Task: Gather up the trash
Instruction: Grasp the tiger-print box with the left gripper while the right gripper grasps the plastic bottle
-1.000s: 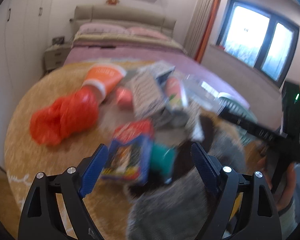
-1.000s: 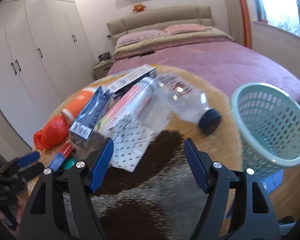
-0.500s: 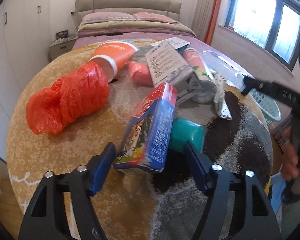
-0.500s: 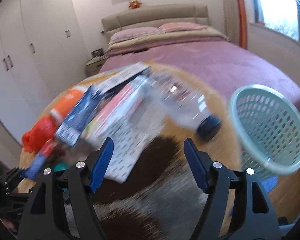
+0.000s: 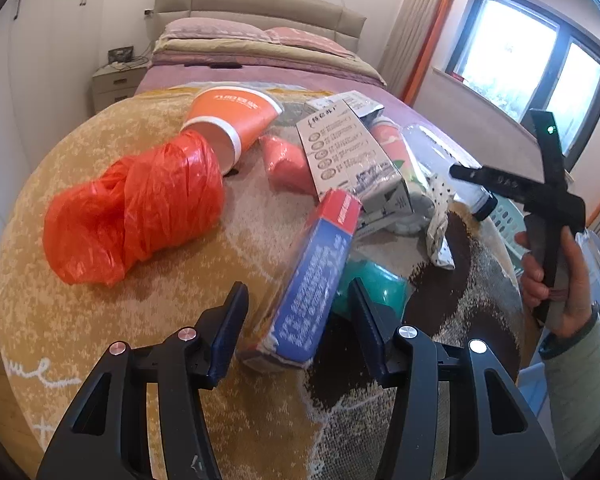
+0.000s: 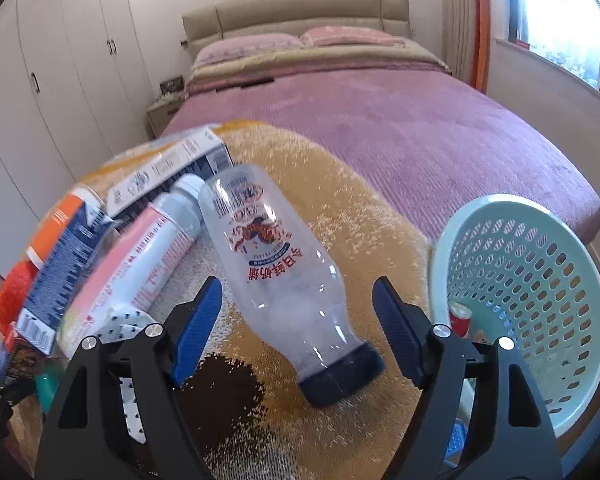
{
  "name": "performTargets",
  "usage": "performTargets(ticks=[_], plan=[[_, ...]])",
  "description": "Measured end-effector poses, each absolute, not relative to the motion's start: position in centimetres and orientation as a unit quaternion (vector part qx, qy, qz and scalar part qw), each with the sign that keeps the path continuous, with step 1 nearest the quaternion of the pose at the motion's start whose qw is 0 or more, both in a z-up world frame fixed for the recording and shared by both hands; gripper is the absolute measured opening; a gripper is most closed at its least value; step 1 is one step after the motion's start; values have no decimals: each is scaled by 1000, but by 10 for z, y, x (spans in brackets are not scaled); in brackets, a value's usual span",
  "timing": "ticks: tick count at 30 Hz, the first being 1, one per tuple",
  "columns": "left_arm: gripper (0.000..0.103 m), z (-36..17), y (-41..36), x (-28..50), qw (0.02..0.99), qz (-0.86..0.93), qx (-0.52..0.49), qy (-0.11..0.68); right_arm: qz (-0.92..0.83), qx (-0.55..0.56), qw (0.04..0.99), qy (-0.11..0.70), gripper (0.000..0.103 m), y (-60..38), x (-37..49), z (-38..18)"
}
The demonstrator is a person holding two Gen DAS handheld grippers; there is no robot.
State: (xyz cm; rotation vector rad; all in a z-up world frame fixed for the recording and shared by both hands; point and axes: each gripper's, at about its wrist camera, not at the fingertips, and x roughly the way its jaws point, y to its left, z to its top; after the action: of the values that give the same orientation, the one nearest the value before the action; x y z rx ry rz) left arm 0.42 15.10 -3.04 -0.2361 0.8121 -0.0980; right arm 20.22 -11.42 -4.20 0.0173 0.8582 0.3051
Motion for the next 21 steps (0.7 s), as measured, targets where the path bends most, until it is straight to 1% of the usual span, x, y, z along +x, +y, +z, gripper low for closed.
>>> performTargets(ticks=[1,4,6,9,11,15,19,21], plan=[[49,-30,150,5,911,-47,-116,394,155,8,896,416,74,-111,204,-44],[35,-31,148,5,910,-51,-119,394,150,-9,897,415,74,-101,209,-45],[31,-30,147,8,910,-51,-121,394,154,-10,895,420,74,-98,214,-46],[27,-30,147,9,910,-52,-126,391,154,-11,893,424,72,-95,221,-47],[24,-29,146,9,911,-54,-130,388,151,-14,893,423,66,-97,221,-48],[21,-29,145,9,912,-55,-135,383,142,-7,894,424,65,-98,211,-46],[17,-25,144,9,915,-62,-137,375,165,39,890,424,65,-108,190,-45],[17,-22,142,7,917,-67,-138,367,171,58,888,422,65,-114,182,-45]])
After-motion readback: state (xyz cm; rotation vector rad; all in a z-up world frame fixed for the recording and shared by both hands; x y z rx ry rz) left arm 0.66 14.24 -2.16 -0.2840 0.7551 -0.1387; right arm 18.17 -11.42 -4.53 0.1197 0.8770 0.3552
